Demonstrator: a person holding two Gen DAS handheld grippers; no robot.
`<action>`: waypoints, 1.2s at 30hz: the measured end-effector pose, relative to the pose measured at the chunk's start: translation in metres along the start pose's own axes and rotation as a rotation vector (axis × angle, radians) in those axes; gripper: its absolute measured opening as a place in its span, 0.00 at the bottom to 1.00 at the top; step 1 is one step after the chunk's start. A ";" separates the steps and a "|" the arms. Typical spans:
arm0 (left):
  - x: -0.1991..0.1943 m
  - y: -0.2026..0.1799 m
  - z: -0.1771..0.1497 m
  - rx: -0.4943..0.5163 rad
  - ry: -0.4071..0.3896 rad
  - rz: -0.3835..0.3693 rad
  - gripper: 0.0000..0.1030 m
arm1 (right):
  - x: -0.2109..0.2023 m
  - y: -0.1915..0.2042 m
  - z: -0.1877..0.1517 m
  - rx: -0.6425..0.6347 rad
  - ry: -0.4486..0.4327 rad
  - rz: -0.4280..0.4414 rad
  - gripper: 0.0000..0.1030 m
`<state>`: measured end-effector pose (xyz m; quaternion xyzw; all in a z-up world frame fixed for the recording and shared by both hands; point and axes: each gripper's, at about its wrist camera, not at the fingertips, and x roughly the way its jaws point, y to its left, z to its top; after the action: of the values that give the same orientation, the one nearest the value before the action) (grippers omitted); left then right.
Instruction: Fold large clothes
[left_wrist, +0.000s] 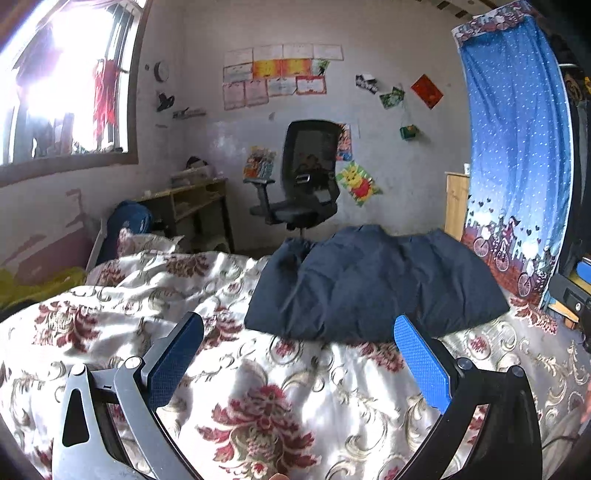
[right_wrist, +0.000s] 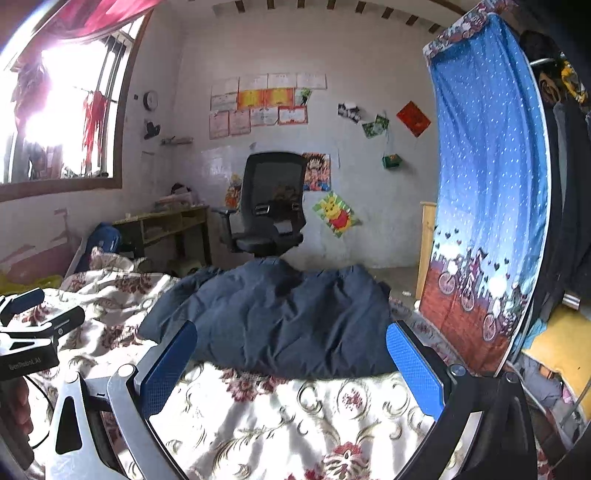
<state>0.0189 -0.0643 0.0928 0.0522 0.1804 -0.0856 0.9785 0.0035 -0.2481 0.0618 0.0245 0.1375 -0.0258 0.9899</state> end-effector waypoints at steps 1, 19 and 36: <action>0.001 0.001 -0.003 -0.003 0.009 0.005 0.99 | 0.001 0.002 -0.003 -0.001 0.008 0.001 1.00; 0.013 0.009 -0.041 -0.001 0.107 0.043 0.99 | 0.022 0.019 -0.039 -0.032 0.132 0.009 1.00; 0.024 0.010 -0.059 0.033 0.175 0.036 0.99 | 0.043 0.010 -0.052 0.018 0.247 -0.022 1.00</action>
<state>0.0222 -0.0505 0.0301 0.0786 0.2627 -0.0659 0.9594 0.0310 -0.2370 0.0006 0.0347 0.2582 -0.0346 0.9648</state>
